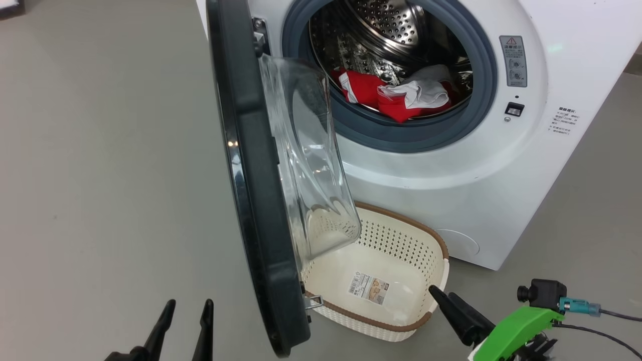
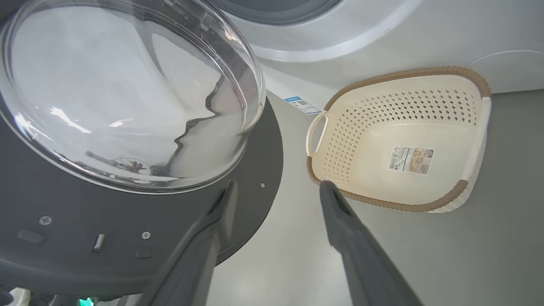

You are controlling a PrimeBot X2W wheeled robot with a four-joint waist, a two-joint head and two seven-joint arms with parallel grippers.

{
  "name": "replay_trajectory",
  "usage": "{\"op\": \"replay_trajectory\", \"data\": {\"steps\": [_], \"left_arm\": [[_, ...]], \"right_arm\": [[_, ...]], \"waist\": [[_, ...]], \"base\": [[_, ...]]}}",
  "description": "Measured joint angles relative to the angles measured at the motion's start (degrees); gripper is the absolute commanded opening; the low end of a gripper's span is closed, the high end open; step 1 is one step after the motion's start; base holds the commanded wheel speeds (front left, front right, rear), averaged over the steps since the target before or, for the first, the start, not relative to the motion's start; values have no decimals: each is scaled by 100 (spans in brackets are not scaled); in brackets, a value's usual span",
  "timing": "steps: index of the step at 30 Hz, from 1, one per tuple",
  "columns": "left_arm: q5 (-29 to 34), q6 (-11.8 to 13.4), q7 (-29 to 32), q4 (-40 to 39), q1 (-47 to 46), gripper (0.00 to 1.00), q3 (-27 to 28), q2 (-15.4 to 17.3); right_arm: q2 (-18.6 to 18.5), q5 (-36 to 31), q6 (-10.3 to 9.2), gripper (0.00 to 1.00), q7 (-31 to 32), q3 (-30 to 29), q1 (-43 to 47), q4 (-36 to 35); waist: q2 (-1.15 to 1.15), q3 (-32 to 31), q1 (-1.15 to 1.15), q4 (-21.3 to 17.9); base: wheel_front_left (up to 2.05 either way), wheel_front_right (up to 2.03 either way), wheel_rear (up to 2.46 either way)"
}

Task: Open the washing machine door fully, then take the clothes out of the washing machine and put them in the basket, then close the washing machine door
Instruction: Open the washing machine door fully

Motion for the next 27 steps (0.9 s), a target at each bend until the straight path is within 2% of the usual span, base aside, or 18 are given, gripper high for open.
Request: {"op": "replay_trajectory", "data": {"steps": [8, 14, 19, 23, 24, 27], "left_arm": [[-7, -1, 0, 12, -1, 100, 5, 1], [-8, -1, 0, 13, -1, 100, 13, 0], [-13, -1, 0, 13, -1, 100, 30, 1], [-14, -1, 0, 12, -1, 100, 34, 0], [-14, -1, 0, 11, 0, 100, 36, 0], [-14, -1, 0, 12, -1, 100, 35, 0]], "right_arm": [[-387, -520, 1, 100, -1366, 989, -216, 355], [-467, -946, 1, 100, -1716, 1238, -419, 601], [-358, -2013, 1, 100, -1722, 301, -387, 522], [-35, -2884, 1, 100, -1723, -398, -172, 314], [111, -3292, 1, 100, -1722, -722, -11, 193], [279, -3844, 1, 100, -1723, -1137, 174, -10]], "waist": [[0, -19, 0, 2], [0, -30, 0, 0], [0, -35, 0, -17], [0, -46, 0, -16], [0, -48, 0, -18], [0, -47, 0, -16]], "base": [[0, 0, 0], [0, 0, 0], [0, 0, 0], [0, 0, 0], [0, 0, 0], [0, 0, 0]]}}
